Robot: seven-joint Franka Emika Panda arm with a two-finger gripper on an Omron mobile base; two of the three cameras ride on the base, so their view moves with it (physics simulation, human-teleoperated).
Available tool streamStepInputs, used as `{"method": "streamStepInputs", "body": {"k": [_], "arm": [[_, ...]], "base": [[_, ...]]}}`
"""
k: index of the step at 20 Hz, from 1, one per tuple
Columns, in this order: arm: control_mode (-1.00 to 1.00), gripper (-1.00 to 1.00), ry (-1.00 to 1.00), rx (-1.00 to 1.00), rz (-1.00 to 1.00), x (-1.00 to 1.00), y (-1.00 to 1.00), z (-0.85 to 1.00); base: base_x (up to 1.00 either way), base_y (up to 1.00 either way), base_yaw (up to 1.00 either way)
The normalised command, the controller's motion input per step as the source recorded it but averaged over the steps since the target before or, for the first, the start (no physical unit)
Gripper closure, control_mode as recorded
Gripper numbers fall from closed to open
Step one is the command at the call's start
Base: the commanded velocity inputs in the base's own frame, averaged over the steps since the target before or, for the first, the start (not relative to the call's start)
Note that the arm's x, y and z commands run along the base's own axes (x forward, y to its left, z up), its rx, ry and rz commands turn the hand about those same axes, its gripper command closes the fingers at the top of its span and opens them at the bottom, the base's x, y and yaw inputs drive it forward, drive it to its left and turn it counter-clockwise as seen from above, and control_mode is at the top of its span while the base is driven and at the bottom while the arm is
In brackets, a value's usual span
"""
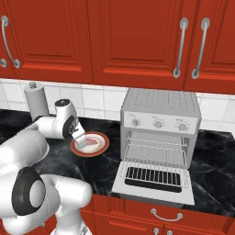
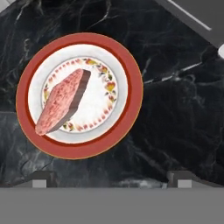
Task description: Open the toaster oven door. Place the bread on the top rack in the toaster oven and place the steak on the bottom rack.
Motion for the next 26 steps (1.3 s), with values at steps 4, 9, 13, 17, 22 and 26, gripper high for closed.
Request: {"method": "streamStepInputs", "body": {"k": [4, 9, 13, 17, 22, 26], "arm": [[-1.00, -1.00, 0.00, 0.03, 0.00, 0.31, 0.07, -0.17], [-1.00, -1.00, 0.03, 0.00, 0.00, 0.33, 0.06, -0.25], [-1.00, -1.00, 0.04, 0.00, 0.00, 0.35, 0.05, -0.32], [-1.00, -1.00, 0.02, 0.00, 0.00, 0.36, 0.02, -0.25], [-1.00, -1.00, 0.02, 0.00, 0.00, 0.38, 0.00, -0.19], [-1.00, -1.00, 0.06, 0.00, 0.00, 0.39, 0.00, -0.17]], "base": [[0.00, 0.00, 0.00], [0.00, 0.00, 0.00], [0.00, 0.00, 0.00], [0.00, 0.00, 0.00], [0.00, 0.00, 0.00], [0.00, 0.00, 0.00]]}}
